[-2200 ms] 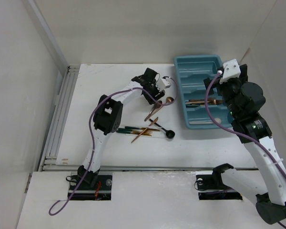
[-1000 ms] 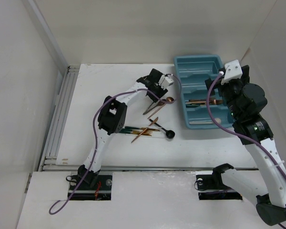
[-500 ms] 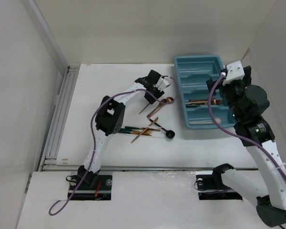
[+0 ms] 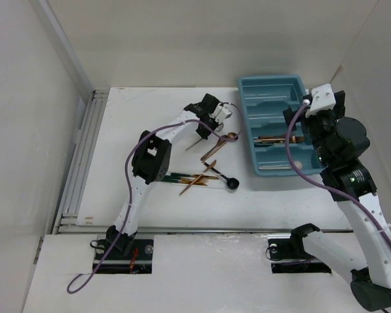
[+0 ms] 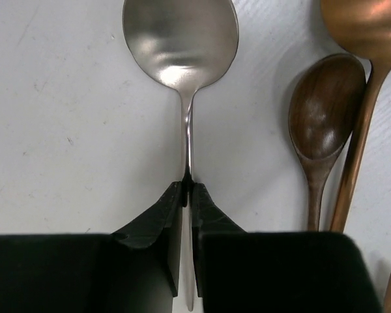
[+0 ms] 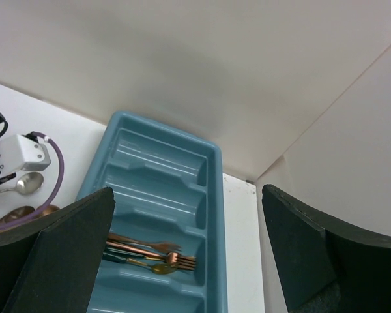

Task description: Sort the eating utensils into containers

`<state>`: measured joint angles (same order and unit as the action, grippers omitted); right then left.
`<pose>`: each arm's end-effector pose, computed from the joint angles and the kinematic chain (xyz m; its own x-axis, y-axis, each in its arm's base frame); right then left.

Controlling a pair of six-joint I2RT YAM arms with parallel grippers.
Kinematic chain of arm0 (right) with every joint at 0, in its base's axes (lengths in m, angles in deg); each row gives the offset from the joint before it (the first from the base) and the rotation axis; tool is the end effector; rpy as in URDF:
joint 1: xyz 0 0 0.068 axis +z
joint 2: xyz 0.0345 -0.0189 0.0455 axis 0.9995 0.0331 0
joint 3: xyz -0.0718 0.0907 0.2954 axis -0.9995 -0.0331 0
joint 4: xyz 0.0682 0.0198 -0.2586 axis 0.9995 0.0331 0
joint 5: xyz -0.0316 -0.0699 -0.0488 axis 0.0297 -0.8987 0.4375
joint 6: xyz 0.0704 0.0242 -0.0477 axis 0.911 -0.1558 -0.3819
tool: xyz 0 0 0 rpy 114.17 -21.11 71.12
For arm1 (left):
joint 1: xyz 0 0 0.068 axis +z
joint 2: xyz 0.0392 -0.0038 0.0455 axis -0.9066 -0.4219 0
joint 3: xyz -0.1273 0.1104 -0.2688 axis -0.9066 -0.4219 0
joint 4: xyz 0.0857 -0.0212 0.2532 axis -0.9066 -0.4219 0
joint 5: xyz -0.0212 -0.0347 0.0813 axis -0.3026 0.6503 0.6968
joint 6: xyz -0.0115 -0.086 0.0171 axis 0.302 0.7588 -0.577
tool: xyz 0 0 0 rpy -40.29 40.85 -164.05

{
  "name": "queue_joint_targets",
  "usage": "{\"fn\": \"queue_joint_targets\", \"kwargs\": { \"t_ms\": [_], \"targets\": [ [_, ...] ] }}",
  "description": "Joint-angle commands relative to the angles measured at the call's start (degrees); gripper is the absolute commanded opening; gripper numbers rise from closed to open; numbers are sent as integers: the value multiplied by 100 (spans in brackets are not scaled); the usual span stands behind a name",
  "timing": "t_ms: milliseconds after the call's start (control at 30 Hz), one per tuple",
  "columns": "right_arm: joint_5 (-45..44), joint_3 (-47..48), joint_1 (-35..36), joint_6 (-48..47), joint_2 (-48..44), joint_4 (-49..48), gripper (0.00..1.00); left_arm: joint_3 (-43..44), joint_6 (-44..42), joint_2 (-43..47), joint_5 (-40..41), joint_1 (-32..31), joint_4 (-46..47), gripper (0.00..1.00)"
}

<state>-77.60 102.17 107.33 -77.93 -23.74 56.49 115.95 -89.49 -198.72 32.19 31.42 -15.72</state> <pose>0.1810 0.0449 0.4980 0.1301 -0.4194 -0.8984 -0.0620 0.9009 -0.4295 0.4984 -0.3385 0.1745 -0.4032 0.7024 -0.5866 0.7895 0.5911 0.1650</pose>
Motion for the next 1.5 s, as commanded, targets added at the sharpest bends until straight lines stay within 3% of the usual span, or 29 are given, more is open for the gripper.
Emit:
{"fn": "queue_joint_targets", "kwargs": {
  "t_ms": [0, 167, 333, 533, 700, 833, 967, 1000, 1033, 1167, 1300, 1433, 1467],
  "targets": [
    [-107, -61, 55, -42, -219, -176, 99, 5, 157, 759, 11, 49, 479, 0],
    [-107, -115, 55, -42, -219, -352, 99, 592, -80, 1315, -66, -415, 693, 0],
    [-255, -115, 55, -42, -447, -352, 99, 1033, 34, 1378, -786, -1145, 640, 0],
    [-441, -272, 55, -42, -878, -352, 99, 1314, 331, 931, -1420, -2042, 1219, 0],
    [-441, -387, 55, -94, -1150, -230, 99, 1482, 508, 447, -1736, -2376, 2124, 0],
    [-493, -387, 55, -226, -1265, -107, 99, 1421, 456, 130, -1474, -2438, 2739, 0],
    [-564, -387, 55, -489, -1388, -53, 99, 1315, 219, -2, -1218, -2438, 2916, 23],
    [-564, -387, 55, -577, -1388, -53, 99, 1263, 218, -2, -1158, -2438, 2916, 33],
    [-616, -448, 55, -578, -1388, -53, 99, 1262, 218, -2, -1157, -2438, 2916, 50],
    [-616, -449, 55, -648, -1318, -106, 99, 1262, 157, 217, -1254, -2438, 2855, 73],
    [-415, -449, 55, -648, -1116, -167, 99, 1473, 507, 639, -289, -2316, 2530, 78],
    [-300, -449, 55, -429, -1002, -229, 99, 930, 728, 1349, 74, -1597, 1707, 78],
    [-300, -449, 55, -367, -949, -290, 99, 406, 728, 1473, 74, -1464, 1556, 77]
  ]
}}
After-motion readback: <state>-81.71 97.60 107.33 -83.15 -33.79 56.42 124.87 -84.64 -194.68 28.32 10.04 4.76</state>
